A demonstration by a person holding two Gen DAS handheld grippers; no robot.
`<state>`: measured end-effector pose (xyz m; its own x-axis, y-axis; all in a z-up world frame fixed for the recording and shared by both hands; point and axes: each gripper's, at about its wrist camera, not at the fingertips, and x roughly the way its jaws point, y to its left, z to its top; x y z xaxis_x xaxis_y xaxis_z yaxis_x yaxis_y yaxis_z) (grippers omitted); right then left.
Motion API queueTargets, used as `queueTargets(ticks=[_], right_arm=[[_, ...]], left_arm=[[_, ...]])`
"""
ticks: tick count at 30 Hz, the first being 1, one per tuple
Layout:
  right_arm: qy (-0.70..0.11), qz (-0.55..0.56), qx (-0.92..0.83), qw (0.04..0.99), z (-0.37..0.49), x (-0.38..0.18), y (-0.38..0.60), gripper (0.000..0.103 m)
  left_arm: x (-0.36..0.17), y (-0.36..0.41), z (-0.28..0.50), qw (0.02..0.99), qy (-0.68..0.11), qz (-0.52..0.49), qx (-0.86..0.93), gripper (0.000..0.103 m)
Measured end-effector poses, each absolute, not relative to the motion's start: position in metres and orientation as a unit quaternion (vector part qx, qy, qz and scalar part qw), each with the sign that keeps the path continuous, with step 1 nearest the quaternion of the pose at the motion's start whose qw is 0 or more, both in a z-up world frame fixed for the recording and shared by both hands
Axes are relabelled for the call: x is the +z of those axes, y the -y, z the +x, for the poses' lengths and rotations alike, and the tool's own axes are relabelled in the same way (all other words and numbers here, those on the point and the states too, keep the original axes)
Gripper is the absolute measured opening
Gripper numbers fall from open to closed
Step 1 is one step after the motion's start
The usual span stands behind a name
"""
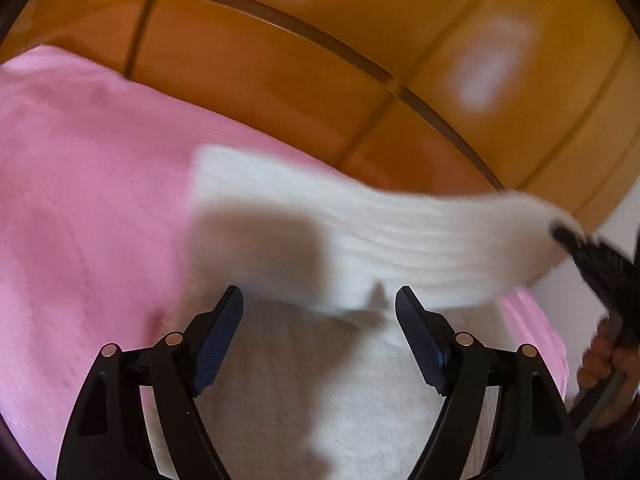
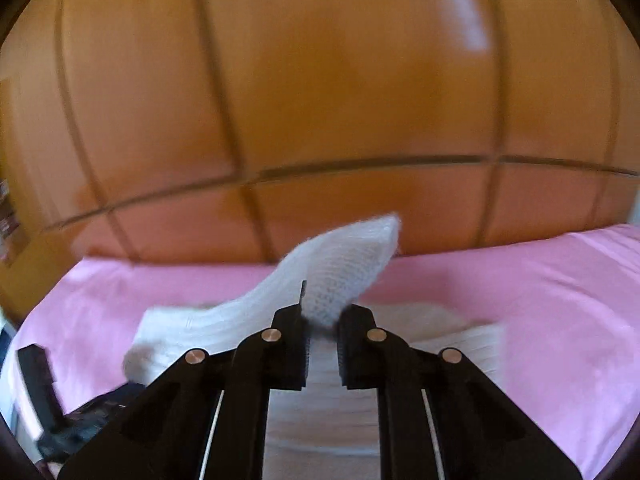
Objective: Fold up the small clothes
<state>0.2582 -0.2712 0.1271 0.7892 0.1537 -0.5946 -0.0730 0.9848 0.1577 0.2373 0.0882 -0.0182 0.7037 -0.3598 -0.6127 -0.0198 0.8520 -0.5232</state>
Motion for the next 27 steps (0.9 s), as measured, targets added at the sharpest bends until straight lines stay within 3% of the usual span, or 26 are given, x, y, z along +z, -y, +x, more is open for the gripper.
queueTargets(ticks=[8,14,15,17,18,27], right_arm=[[-0.428,0.088,-0.028,0.899,0.273,0.033,0.329,0.01],[-0.444,0.119,-0.025,0.888,0.266,0.014,0.345,0.011],[-0.44,0.122,-0.022,0.89,0.264,0.016,0.346,0.014],[-0.434,0.125,-0.023,0.892,0.263,0.023,0.346,0.039],[-0.424,0.124,-0.032,0.897,0.258,0.029,0.349,0.059],[-0.399,0.068,0.049,0.913,0.25,0.05,0.295,0.079]], left_arm=[[-0.04,-0.134,0.228,0.87,-0.399,-0.288,-0.017,0.077],[-0.02,-0.129,0.217,0.89,-0.386,-0.243,-0.008,0.077],[-0.013,-0.128,0.216,0.895,-0.38,-0.234,-0.011,0.077],[-0.002,-0.113,0.221,0.905,-0.37,-0.212,-0.024,0.077],[0.003,-0.106,0.224,0.908,-0.366,-0.202,-0.032,0.077],[0.009,-0.055,0.284,0.907,-0.385,-0.147,-0.085,0.077]])
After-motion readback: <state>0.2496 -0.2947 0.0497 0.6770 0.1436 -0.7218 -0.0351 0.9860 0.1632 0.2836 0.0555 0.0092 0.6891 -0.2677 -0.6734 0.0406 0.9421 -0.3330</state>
